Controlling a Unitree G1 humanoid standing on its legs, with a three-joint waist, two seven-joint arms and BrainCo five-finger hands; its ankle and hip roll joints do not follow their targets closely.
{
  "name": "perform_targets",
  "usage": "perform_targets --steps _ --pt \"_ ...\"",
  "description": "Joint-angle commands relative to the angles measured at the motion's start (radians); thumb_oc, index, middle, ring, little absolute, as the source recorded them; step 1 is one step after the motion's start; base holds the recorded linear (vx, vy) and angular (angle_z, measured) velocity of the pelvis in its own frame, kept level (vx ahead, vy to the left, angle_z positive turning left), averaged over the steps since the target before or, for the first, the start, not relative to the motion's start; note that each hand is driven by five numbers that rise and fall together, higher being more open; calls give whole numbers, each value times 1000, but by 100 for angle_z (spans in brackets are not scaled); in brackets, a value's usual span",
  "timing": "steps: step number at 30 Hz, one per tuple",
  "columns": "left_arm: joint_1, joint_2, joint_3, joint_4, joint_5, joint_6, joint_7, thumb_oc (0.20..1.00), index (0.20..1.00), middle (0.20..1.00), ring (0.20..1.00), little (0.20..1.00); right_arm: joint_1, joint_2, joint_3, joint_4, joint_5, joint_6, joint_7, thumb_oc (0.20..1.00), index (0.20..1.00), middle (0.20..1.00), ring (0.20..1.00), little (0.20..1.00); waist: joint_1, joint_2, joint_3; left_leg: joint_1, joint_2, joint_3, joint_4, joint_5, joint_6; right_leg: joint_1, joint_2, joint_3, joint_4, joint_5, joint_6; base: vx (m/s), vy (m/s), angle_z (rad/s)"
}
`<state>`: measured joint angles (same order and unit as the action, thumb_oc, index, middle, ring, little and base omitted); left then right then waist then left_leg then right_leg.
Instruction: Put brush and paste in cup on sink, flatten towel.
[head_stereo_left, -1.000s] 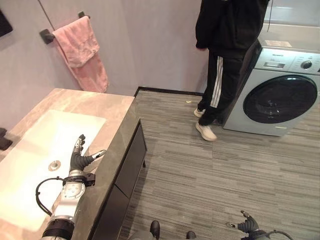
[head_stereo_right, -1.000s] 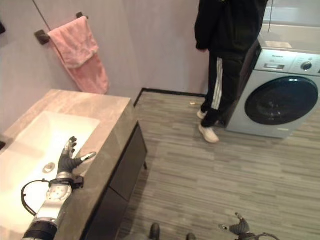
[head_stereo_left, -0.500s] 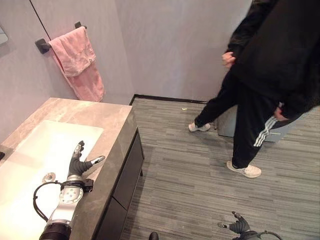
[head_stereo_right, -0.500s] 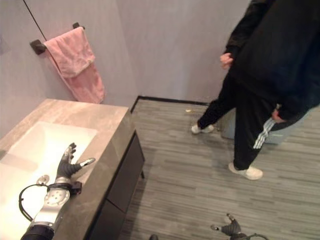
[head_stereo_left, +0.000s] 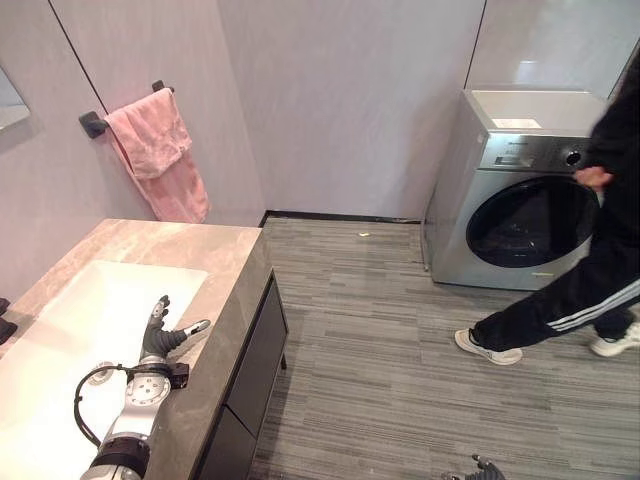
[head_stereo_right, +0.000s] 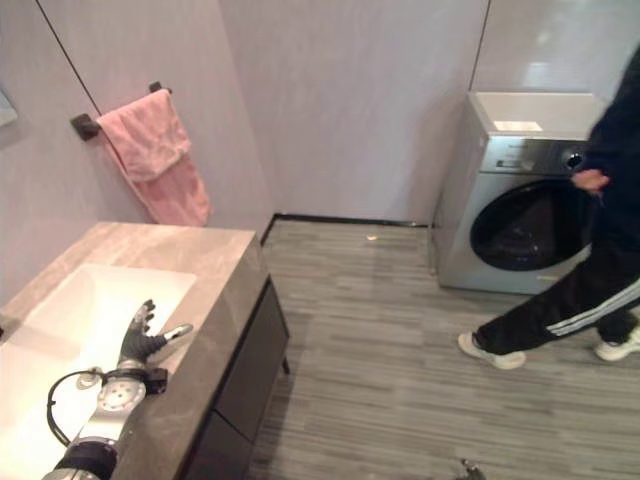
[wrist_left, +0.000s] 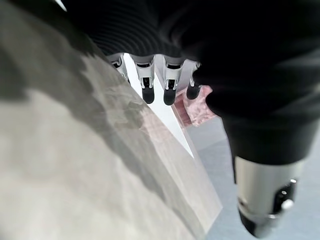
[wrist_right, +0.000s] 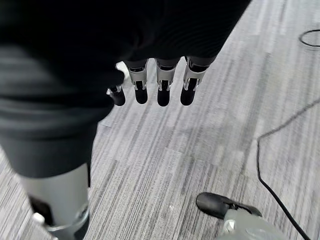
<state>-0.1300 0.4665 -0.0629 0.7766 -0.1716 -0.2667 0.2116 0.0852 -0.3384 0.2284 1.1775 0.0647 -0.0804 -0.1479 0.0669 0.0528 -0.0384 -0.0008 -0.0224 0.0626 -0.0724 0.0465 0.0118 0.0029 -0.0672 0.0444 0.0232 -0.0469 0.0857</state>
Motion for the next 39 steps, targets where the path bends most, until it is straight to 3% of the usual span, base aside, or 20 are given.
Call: perform_targets --steps 1,6,10,15,20,32,35,39 --pt "121 -199 -177 269 63 141 -80 1000 1000 1000 1000 1000 -52 11 28 -39 22 -16 9 1000 1000 1000 1000 1000 -34 -81 52 -25 -37 -48 94 -82 6 15 21 -47 19 -24 22 0 0 0" --pt "127 -178 -214 177 100 128 -72 1000 1000 1000 1000 1000 -47 8 30 -52 26 -20 9 1000 1000 1000 1000 1000 -34 -78 62 -29 -40 -49 107 -88 6 12 22 -51 27 -26 20 0 0 0" --pt "163 -111 -214 -140 96 94 -39 1000 1000 1000 1000 1000 -17 10 7 -70 40 -28 0 1000 1000 1000 1000 1000 -16 -77 67 -38 -44 -65 109 -85 5 12 19 -66 24 -24 23 0 -19 2" --pt "139 -4 -121 -549 74 43 0 1000 1000 1000 1000 1000 16 23 -7 -70 51 -28 0 1000 1000 1000 1000 1000 -3 -78 64 -44 -38 -103 98 -62 -14 18 24 -101 17 -28 12 -24 -90 20" --pt "104 21 -135 -653 63 27 -19 1000 1000 1000 1000 1000 14 16 -6 -63 60 -26 11 1000 1000 1000 1000 1000 -9 -76 66 -54 -36 -116 99 -50 -25 20 30 -118 12 -30 1 -36 -65 17" --pt "70 6 -276 -723 -33 34 -117 1000 1000 1000 1000 1000 11 -15 -7 -83 78 -29 3 1000 1000 1000 1000 1000 -24 -74 85 -72 -22 -129 107 -29 -38 21 51 -122 -6 -20 -16 -38 -57 3" --pt "61 2 -309 -662 -16 48 -128 1000 1000 1000 1000 1000 12 -23 -3 -91 79 -31 5 1000 1000 1000 1000 1000 -30 -74 92 -82 -17 -131 112 -24 -42 16 57 -116 -15 -14 -17 -47 -44 -3" --pt "70 -29 -350 -435 63 88 -131 1000 1000 1000 1000 1000 6 -35 5 -84 72 -29 3 1000 1000 1000 1000 1000 -34 -76 104 -95 -11 -134 127 -23 -45 12 64 -106 -22 -9 -25 -26 -39 -4"
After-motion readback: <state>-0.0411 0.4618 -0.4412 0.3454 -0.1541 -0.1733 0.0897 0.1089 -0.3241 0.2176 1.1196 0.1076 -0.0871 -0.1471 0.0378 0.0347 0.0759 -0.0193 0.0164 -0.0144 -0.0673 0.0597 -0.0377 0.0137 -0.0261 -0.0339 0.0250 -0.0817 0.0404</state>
